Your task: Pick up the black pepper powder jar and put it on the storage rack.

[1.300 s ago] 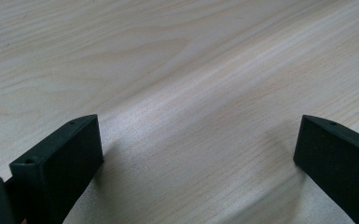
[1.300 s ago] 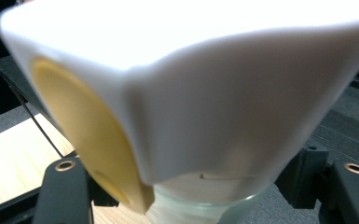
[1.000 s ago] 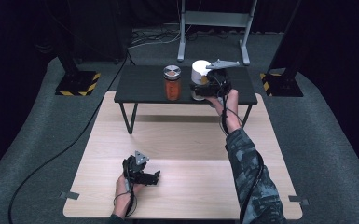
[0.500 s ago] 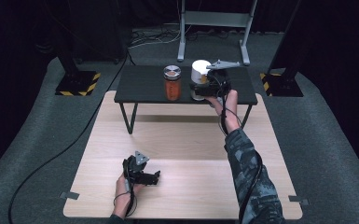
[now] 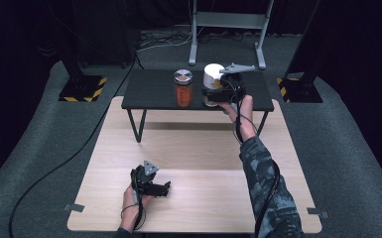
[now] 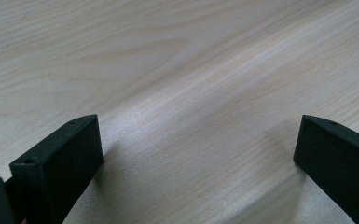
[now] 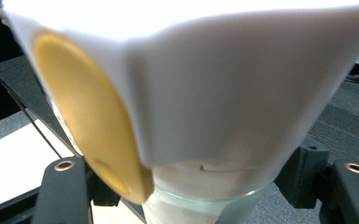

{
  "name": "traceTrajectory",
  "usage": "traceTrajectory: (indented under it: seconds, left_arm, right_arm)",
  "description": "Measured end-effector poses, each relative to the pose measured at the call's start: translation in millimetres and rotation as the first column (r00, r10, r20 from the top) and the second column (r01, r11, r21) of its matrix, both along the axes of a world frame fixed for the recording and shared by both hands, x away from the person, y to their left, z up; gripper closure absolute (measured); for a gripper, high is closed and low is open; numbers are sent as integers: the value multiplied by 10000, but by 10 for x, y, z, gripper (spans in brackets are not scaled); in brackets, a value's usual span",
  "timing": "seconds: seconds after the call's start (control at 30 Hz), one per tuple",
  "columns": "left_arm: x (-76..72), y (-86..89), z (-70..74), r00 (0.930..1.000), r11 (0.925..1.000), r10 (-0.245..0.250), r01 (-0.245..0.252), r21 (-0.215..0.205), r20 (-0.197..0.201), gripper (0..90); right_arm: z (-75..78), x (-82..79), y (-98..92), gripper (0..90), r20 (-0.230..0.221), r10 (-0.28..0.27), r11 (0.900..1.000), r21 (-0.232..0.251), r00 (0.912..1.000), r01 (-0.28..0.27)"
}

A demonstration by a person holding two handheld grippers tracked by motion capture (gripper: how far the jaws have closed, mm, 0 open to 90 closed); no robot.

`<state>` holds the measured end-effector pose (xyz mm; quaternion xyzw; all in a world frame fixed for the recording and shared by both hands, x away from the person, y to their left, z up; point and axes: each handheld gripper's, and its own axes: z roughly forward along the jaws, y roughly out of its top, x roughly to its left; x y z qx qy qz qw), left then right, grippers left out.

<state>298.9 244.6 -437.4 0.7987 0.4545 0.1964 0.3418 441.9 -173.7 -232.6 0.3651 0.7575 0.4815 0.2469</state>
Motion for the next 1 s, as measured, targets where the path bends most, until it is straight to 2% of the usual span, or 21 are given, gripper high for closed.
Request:
traceTrajectory:
  seconds: [0.23,0.53,0.7,1.0]
  left_arm:
    - [0,0,0,10000,10000,1,-1,-4,-4,6]
    - [-1,0,-1,10000,10000,-10,10,11,19,6]
    - [3,2,3,10000,10000,-44,44,41,4,6]
    - [-2,-2,0,10000,10000,-23,23,25,20,6]
  right_arm:
    - [88,16,13,132,-609,-172,9998,-129,9980,164]
    - [221,-19,-40,44,-1228,-82,9995,-327,9924,42]
    - [262,-156,-81,22,-1526,-24,9961,-879,9883,-112]
    - [85,-465,-275,14,-1515,271,9946,-946,9881,-418]
